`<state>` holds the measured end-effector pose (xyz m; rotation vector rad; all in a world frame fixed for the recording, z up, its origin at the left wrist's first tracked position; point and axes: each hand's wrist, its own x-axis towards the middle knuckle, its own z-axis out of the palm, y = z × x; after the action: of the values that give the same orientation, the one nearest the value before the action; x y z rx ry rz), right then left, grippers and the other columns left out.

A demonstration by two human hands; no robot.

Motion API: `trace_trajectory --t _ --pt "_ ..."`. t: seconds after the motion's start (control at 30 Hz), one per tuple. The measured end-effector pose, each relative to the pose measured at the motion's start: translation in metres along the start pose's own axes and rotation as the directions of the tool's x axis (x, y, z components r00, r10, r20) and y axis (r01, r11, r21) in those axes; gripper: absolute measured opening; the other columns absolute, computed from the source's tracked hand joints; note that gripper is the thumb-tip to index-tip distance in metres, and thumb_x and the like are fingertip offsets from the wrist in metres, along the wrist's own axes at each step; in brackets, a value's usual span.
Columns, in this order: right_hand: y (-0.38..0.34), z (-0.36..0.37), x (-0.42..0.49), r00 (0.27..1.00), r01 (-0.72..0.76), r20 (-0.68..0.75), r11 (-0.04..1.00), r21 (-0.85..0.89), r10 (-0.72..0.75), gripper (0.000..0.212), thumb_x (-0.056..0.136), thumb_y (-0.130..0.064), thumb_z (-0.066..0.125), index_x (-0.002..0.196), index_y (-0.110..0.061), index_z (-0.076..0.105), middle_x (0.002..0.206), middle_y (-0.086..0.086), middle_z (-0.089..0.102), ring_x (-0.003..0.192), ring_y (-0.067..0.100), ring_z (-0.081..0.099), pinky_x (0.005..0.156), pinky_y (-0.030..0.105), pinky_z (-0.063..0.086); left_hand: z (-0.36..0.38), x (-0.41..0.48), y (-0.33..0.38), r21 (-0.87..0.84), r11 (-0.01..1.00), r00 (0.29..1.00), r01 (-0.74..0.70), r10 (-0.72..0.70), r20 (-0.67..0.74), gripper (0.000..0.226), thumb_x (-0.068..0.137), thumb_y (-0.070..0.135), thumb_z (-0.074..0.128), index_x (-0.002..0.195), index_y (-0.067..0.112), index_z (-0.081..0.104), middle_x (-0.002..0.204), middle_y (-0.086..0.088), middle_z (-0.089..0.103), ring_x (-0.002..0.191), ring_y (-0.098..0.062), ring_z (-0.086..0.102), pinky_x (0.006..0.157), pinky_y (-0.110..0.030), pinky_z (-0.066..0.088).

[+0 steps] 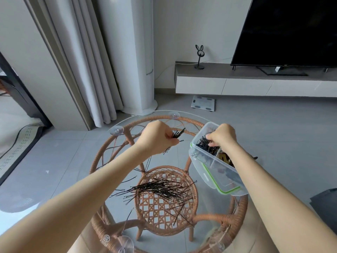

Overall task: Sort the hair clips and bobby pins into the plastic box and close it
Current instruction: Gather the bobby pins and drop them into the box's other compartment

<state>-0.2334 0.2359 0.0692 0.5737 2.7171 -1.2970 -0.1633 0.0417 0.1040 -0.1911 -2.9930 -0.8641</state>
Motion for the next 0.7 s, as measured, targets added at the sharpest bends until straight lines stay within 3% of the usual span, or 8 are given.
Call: trace_trajectory --t 0.1,0.17,0.27,0.33,0.47,0.57,0.7 --pt "-0.003 -0.002 0.000 0.990 0.122 0.092 0.971 -0.208 -0.104 0.018 0.082 -0.010 0.060 0.095 0.002 0.060 0.094 0.018 0.070 0.062 0.026 0.070 0.043 0.022 0.043 0.010 0.022 0.025 -0.024 0.999 0.999 -0.044 0.044 0.004 0.026 0.081 0.020 0.064 0.073 -0.003 0.071 0.062 -0.019 0.063 0.046 -0.017 0.040 0.046 -0.022 0.033" --pt "-0.001 -0.009 0.001 0.985 0.169 0.088 0.953 -0.251 -0.151 0.015 0.085 -0.010 0.050 0.080 0.002 0.058 0.084 0.021 0.071 0.062 0.027 0.069 0.052 0.025 0.050 0.019 0.037 0.040 -0.021 0.998 0.998 -0.053 0.053 0.019 0.025 0.080 0.019 0.065 0.065 -0.001 0.067 0.052 -0.011 0.050 0.043 -0.016 0.034 0.044 -0.022 0.029" --pt "0.009 -0.028 0.003 0.978 0.196 -0.024 0.959 -0.204 -0.206 0.026 0.084 -0.007 0.044 0.071 0.005 0.063 0.077 0.021 0.070 0.074 0.033 0.069 0.072 0.039 0.057 0.038 0.057 0.056 0.009 0.998 0.997 -0.058 0.058 0.050 0.021 0.079 0.019 0.066 0.064 0.004 0.066 0.056 -0.010 0.049 0.049 -0.021 0.040 0.050 -0.024 0.033" --pt "0.019 -0.043 0.001 0.961 0.239 -0.101 0.955 -0.178 -0.259 0.028 0.083 -0.006 0.045 0.070 0.006 0.066 0.075 0.022 0.070 0.075 0.037 0.067 0.073 0.040 0.057 0.052 0.071 0.065 0.036 0.998 0.995 -0.051 0.048 0.087 0.025 0.080 0.020 0.066 0.062 0.002 0.065 0.055 -0.008 0.051 0.055 -0.023 0.046 0.052 -0.026 0.037" --pt "0.036 -0.059 -0.007 0.946 0.297 -0.108 0.951 -0.083 -0.305 0.030 0.083 -0.009 0.046 0.069 0.010 0.063 0.066 0.022 0.069 0.071 0.039 0.067 0.071 0.051 0.057 0.077 0.088 0.073 0.124 0.992 0.988 0.010 -0.029 0.150 0.043 0.082 0.019 0.066 0.049 0.010 0.039 0.050 0.000 0.040 0.061 -0.023 0.049 0.054 -0.027 0.041" --pt "0.041 -0.064 -0.015 0.944 0.316 -0.078 0.946 -0.073 -0.322 0.031 0.085 -0.014 0.047 0.068 0.006 0.064 0.063 0.017 0.070 0.069 0.036 0.068 0.072 0.051 0.057 0.081 0.092 0.080 0.166 0.986 0.981 0.020 -0.051 0.186 0.045 0.083 0.018 0.066 0.050 0.009 0.037 0.051 -0.001 0.041 0.060 -0.021 0.051 0.049 -0.024 0.041" --pt "0.039 -0.066 -0.029 0.927 0.369 -0.051 0.927 -0.066 -0.373 0.031 0.088 -0.017 0.050 0.068 0.001 0.066 0.064 0.012 0.071 0.067 0.032 0.069 0.072 0.049 0.057 0.072 0.092 0.086 0.285 0.956 0.951 -0.072 -0.020 0.308 0.048 0.085 0.035 0.060 0.051 0.008 0.041 0.053 0.001 0.045 0.058 -0.017 0.048 0.059 -0.025 0.043"
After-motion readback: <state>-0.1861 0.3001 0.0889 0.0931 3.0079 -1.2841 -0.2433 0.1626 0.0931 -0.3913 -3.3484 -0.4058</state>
